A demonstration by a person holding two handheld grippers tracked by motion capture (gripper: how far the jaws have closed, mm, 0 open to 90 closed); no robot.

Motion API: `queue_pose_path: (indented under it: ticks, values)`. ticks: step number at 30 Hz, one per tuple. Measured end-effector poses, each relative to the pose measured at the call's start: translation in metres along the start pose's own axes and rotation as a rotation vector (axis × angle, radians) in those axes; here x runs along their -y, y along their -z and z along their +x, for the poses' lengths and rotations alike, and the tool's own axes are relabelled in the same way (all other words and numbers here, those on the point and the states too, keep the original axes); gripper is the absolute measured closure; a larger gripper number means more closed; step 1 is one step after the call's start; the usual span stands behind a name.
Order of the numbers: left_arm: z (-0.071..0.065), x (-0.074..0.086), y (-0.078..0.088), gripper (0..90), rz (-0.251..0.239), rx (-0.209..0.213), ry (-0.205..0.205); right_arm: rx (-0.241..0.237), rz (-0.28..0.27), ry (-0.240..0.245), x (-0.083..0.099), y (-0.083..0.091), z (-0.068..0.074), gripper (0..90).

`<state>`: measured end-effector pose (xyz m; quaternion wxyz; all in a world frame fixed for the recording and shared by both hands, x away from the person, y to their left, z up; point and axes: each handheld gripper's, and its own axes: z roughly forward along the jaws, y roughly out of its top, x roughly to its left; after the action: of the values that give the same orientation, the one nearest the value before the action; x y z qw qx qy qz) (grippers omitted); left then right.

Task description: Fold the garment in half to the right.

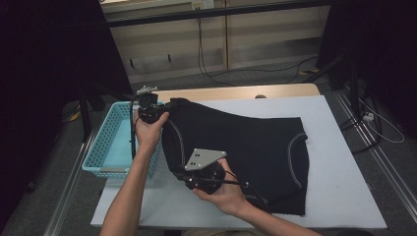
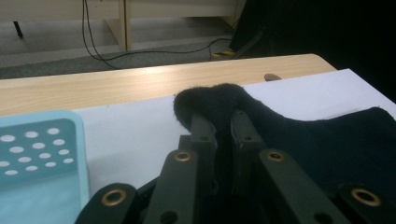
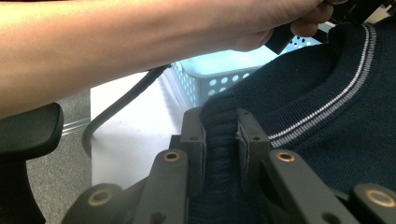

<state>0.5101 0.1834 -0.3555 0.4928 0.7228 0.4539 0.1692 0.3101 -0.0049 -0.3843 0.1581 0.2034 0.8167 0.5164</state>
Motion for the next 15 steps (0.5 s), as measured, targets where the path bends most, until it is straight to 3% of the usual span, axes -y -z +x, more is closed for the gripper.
queue_pose_path:
  ticks: [6,15]
  values:
    - [0.007,-0.003,0.007,82.9,-0.012,-0.009,0.015,-0.012,-0.017,0.002,-0.007,-0.005,0.001,76.0]
    - [0.015,-0.007,0.021,83.0,-0.010,-0.027,0.006,-0.030,-0.037,0.003,-0.015,-0.010,0.006,76.0]
